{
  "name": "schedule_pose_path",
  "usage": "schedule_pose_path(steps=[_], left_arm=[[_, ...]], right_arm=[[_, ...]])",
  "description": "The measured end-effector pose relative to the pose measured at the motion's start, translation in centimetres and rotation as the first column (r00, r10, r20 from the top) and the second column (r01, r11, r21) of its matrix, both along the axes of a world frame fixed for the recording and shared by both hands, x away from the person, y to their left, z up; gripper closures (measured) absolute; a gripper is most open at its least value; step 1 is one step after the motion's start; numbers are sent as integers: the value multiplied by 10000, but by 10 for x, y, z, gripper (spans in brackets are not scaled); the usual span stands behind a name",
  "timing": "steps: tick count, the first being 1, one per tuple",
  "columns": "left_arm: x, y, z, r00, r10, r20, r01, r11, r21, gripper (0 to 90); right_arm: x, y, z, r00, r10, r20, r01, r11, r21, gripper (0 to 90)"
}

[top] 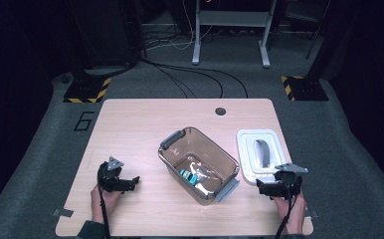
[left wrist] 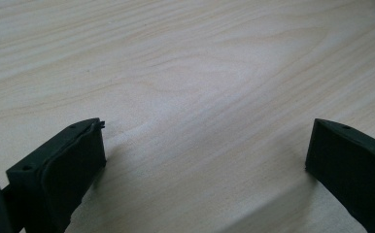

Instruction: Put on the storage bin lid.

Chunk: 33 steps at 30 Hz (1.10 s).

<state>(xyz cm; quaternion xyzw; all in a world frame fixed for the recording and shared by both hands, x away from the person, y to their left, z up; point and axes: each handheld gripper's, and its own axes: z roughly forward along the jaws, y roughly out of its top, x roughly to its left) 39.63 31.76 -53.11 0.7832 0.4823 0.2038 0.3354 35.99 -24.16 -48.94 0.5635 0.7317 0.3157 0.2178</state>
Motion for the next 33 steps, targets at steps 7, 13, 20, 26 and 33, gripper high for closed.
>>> schedule_pose_path(steps=[7,13,20,26,33], left_arm=[[0,0,0,10000,-1,0,1,10000,-2,4],[0,0,0,10000,-2,1,2,10000,-1,4],[0,0,0,10000,-2,-1,2,10000,-1,4],[0,0,0,10000,-1,1,1,10000,-1,5],[0,0,0,10000,-2,0,2,10000,0,4]], right_arm=[[18,0,8,10000,72,59,-72,10000,29,0],[33,2,10,10000,93,17,-93,10000,33,0],[53,6,6,9995,113,-294,-111,9999,87,10],[65,7,5,9993,70,-371,-65,9999,149,0],[81,5,4,9990,-160,-421,173,9994,303,0]])
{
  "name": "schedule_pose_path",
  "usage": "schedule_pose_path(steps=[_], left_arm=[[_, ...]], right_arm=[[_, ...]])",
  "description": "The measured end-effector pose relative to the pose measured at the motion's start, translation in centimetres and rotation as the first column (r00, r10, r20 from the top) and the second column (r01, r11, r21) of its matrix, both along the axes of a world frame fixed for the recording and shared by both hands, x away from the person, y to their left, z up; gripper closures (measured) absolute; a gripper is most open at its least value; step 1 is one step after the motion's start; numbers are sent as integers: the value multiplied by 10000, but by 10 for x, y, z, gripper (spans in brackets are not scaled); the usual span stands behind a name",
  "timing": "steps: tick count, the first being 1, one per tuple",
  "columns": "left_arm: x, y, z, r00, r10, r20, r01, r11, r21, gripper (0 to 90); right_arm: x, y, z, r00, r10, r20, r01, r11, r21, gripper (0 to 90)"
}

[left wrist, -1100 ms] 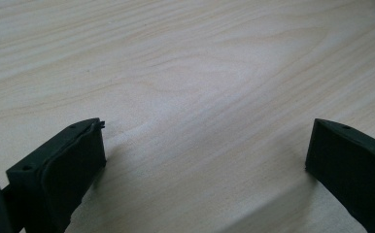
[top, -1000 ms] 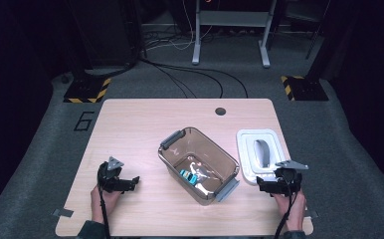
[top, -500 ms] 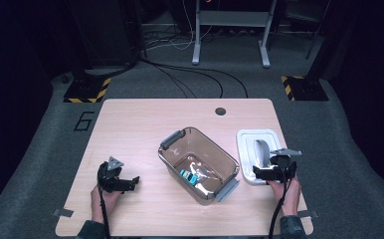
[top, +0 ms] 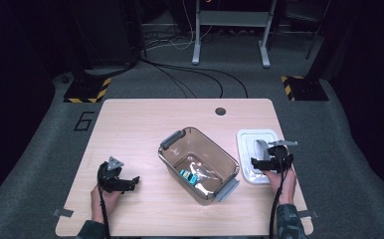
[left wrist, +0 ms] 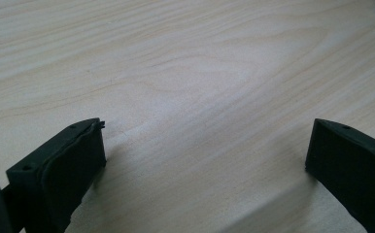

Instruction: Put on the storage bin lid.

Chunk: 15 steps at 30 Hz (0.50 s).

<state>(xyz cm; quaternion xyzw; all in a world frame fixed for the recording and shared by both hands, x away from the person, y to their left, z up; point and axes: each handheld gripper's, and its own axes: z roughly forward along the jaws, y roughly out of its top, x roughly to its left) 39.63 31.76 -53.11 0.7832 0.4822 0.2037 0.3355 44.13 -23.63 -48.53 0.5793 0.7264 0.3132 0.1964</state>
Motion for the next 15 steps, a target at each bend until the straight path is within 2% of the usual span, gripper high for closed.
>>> schedule_pose_path(steps=[5,7,12,15], left_arm=[[0,0,0,10000,1,-4,-1,10000,-2,4],[0,0,0,10000,0,0,0,10000,-2,4],[0,0,0,10000,3,1,-3,10000,-5,4],[0,0,0,10000,-4,0,4,10000,0,5]], right_arm=[[13,-1,-3,9997,-224,-48,224,9997,-51,3],[17,-2,-4,9996,-282,15,282,9996,-87,32],[26,-7,-7,9984,-554,95,554,9985,-46,228],[29,-9,-9,9986,-520,128,519,9986,24,362]])
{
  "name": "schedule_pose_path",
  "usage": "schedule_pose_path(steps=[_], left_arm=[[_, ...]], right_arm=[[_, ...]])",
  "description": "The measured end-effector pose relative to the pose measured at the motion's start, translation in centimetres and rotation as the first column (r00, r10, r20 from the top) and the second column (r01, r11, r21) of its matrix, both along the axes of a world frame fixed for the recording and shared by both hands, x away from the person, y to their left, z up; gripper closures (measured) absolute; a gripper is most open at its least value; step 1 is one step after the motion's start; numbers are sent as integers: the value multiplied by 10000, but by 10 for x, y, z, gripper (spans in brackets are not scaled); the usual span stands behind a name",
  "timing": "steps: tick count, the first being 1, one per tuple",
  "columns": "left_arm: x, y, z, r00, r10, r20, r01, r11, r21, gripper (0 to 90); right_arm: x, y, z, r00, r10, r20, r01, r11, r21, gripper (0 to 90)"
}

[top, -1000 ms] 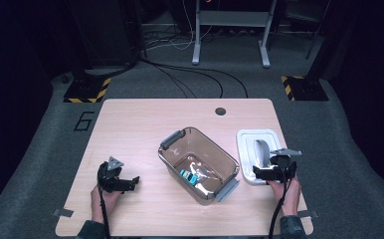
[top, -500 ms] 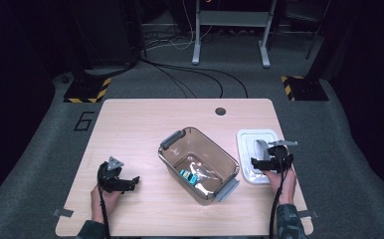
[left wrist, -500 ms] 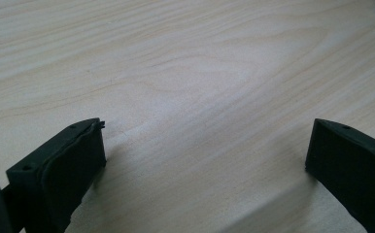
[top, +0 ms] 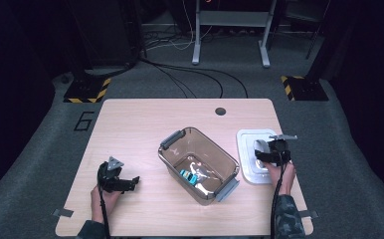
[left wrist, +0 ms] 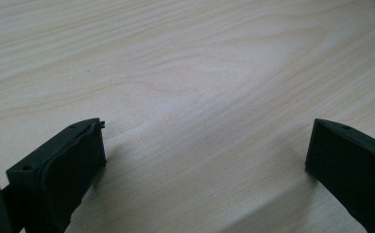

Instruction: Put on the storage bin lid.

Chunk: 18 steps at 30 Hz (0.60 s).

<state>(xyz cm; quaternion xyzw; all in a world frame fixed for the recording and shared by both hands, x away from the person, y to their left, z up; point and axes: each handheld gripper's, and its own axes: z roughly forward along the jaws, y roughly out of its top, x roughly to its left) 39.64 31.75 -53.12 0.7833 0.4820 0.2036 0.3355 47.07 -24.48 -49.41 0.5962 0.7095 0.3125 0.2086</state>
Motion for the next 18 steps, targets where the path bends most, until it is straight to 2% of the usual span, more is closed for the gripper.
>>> schedule_pose_path(steps=[3,4,5,6,7,8,10,13,18], left_arm=[[0,0,0,10000,-36,-20,36,10000,53,5],[0,0,0,10000,-36,-20,36,10000,53,5],[0,0,0,10000,-34,-11,34,10000,37,5],[0,0,0,10000,-61,-17,61,10000,58,7],[0,0,0,10000,-27,3,27,10000,6,7],[0,0,0,10000,-22,6,22,10000,2,7],[0,0,0,10000,-12,13,12,10000,-15,7],[0,0,0,10000,-16,10,16,10000,-11,7],[0,0,0,10000,-35,0,35,10000,11,7]], right_arm=[[3,1,2,10000,88,13,-88,9999,-75,480],[3,1,2,10000,88,13,-88,9999,-75,480],[5,3,3,10000,88,13,-88,9995,-304,497],[10,4,5,9999,137,-8,-138,9983,-561,569],[11,5,5,9998,190,72,-185,9974,-696,590],[12,6,5,9999,163,28,-160,9966,-812,596],[13,7,5,9999,107,-99,-114,9972,-736,610],[14,6,5,10000,72,68,-67,9967,-805,665],[13,7,6,9999,84,103,-74,9955,-948,670]])
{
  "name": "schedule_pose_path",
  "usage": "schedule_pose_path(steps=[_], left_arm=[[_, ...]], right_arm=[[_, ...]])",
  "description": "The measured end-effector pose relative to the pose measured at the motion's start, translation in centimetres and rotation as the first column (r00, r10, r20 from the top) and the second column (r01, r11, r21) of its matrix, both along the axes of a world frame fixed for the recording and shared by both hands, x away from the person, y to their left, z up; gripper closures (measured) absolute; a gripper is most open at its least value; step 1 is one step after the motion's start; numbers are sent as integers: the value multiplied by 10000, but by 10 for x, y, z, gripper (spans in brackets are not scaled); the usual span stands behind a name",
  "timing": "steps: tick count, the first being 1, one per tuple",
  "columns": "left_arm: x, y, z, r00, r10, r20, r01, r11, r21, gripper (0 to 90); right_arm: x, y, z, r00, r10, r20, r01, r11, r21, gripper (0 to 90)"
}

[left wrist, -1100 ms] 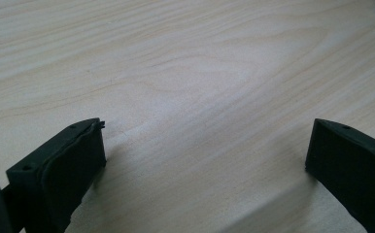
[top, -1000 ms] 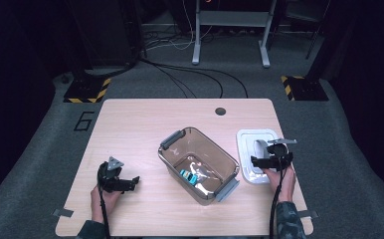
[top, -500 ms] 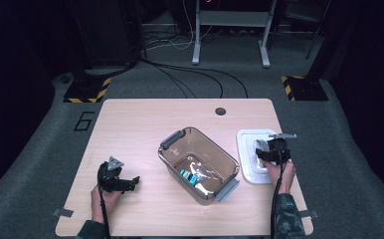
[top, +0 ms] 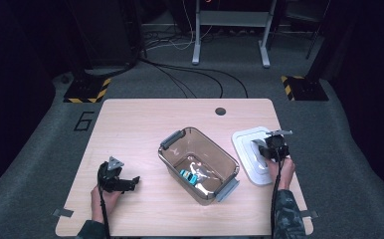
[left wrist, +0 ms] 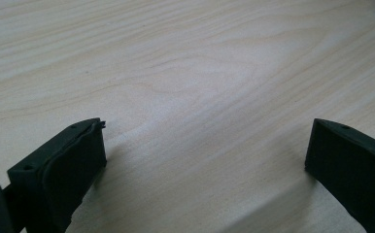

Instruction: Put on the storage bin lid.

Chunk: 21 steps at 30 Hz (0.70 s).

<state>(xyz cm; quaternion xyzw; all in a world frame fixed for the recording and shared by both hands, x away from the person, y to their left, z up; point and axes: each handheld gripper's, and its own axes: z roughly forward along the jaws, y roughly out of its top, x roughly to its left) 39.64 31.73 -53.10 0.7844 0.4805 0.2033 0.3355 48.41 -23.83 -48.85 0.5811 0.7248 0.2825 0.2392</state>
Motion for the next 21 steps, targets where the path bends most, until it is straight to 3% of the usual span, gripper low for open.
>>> schedule_pose_path(steps=[6,19,21], left_arm=[[0,0,0,10000,16,11,-16,10000,-20,7],[0,0,0,10000,-5,-1,5,10000,32,8],[0,0,0,10000,18,15,-18,10000,-22,7]], right_arm=[[-2,1,7,9988,483,-6,-483,9984,291,670],[-6,8,28,9893,1459,57,-1459,9892,149,670],[-7,10,32,9900,1407,32,-1408,9898,238,670]])
